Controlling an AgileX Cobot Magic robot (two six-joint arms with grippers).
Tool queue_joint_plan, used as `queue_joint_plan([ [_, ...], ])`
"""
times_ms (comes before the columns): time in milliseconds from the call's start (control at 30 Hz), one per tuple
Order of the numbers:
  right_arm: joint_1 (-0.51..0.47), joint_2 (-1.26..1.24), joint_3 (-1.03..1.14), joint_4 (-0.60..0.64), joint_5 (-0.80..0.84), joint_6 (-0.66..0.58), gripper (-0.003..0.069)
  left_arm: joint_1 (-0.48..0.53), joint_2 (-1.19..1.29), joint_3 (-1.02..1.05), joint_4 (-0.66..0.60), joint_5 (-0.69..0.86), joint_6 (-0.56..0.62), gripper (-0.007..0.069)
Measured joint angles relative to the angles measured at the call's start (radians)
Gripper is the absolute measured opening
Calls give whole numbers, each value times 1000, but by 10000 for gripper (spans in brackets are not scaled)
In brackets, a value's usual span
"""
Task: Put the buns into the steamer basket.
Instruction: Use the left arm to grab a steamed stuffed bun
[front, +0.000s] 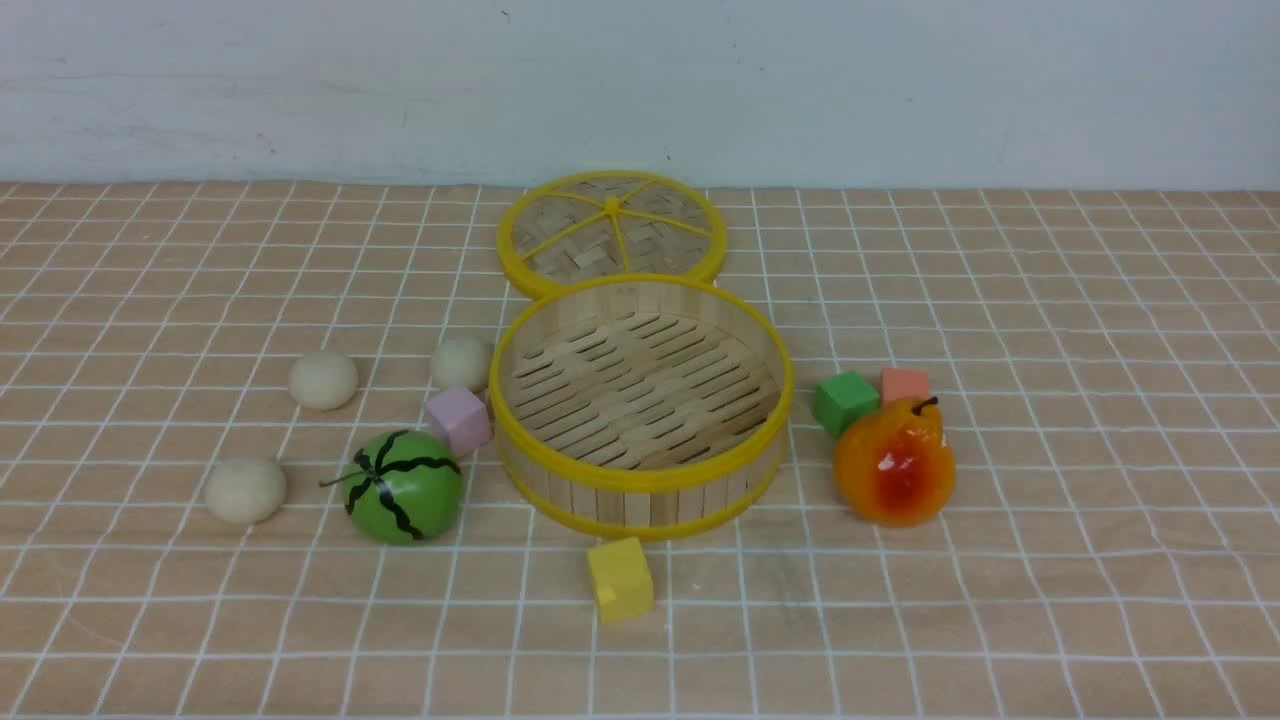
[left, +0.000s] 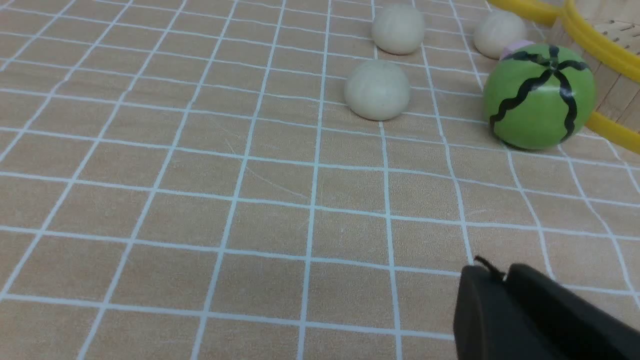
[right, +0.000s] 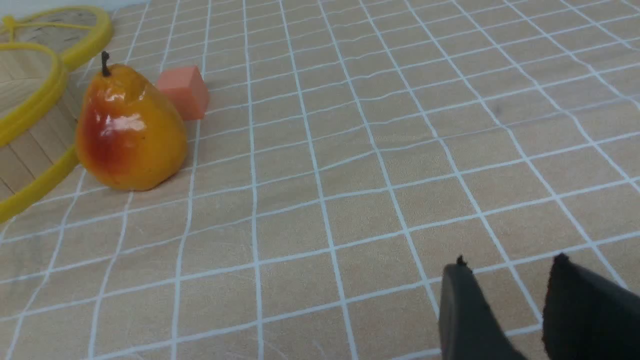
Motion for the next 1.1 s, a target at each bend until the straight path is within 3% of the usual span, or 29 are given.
queue_joint_plan([
  [867, 0, 0, 0, 0, 0, 0, 241, 0, 0, 0, 24, -2, 3, 68],
  [1100, 0, 0, 0, 0, 0, 0, 241, 0, 0, 0, 41, -123, 3, 74],
])
